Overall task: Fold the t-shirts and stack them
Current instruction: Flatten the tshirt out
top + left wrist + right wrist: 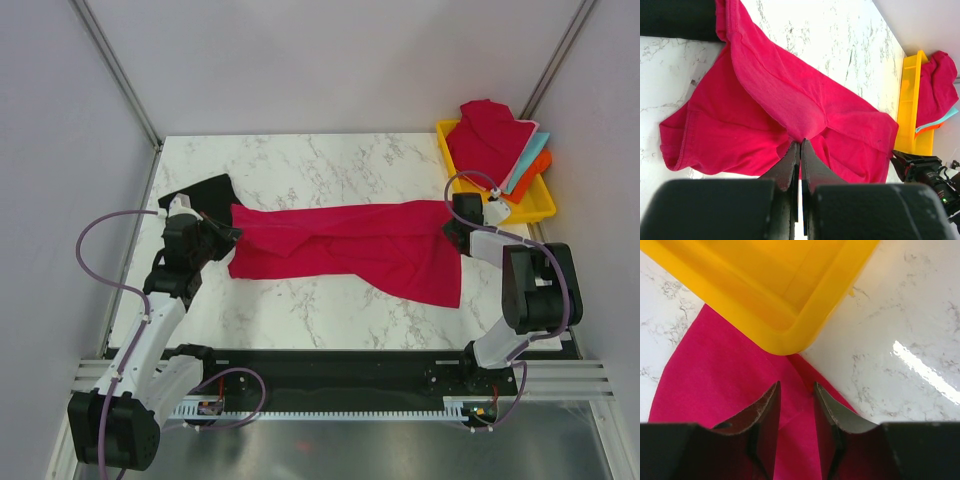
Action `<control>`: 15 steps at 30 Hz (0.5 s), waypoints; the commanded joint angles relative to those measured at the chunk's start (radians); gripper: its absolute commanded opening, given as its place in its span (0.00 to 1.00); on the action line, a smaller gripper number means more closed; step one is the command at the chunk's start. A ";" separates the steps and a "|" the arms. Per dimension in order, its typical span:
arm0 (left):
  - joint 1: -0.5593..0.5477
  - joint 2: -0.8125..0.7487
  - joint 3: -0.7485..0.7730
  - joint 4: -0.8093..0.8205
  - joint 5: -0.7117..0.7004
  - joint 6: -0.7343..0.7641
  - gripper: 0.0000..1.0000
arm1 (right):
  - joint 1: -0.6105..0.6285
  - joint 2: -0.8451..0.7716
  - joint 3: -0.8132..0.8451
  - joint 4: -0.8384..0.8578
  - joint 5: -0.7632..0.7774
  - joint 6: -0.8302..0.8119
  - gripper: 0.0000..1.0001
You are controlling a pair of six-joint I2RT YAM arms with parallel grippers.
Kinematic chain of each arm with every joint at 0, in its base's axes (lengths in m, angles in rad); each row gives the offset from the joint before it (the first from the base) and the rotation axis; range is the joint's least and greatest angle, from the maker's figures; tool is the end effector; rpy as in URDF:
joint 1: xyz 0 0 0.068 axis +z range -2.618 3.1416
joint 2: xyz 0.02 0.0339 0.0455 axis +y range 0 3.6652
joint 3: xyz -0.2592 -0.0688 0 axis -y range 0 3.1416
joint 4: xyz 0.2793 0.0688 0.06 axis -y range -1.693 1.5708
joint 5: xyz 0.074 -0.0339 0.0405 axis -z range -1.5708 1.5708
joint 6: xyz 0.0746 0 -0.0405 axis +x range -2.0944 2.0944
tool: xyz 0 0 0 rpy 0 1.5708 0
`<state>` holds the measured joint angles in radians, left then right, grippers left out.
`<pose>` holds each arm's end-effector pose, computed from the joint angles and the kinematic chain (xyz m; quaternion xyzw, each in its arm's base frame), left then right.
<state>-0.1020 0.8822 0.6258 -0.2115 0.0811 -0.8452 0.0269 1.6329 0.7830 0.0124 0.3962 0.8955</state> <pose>0.2711 -0.0338 0.2339 -0.2892 0.8007 -0.2695 0.4501 0.3618 -0.0191 0.0959 0.4491 0.8006 -0.0081 0.3965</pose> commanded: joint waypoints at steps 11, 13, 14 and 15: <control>0.005 0.003 0.006 0.021 0.005 0.020 0.02 | -0.005 0.027 0.027 0.050 -0.034 0.014 0.45; 0.004 0.001 0.005 0.020 0.005 0.018 0.02 | -0.005 0.022 0.027 0.057 -0.034 0.006 0.34; 0.004 0.001 0.005 0.021 0.006 0.018 0.02 | -0.005 0.019 0.025 0.057 -0.036 0.005 0.31; 0.004 0.001 0.005 0.021 0.006 0.020 0.02 | -0.005 0.012 0.024 0.057 -0.033 0.003 0.25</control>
<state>-0.1020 0.8852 0.6258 -0.2111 0.0837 -0.8452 0.0257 1.6508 0.7845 0.0414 0.3664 0.8974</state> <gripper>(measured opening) 0.026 0.304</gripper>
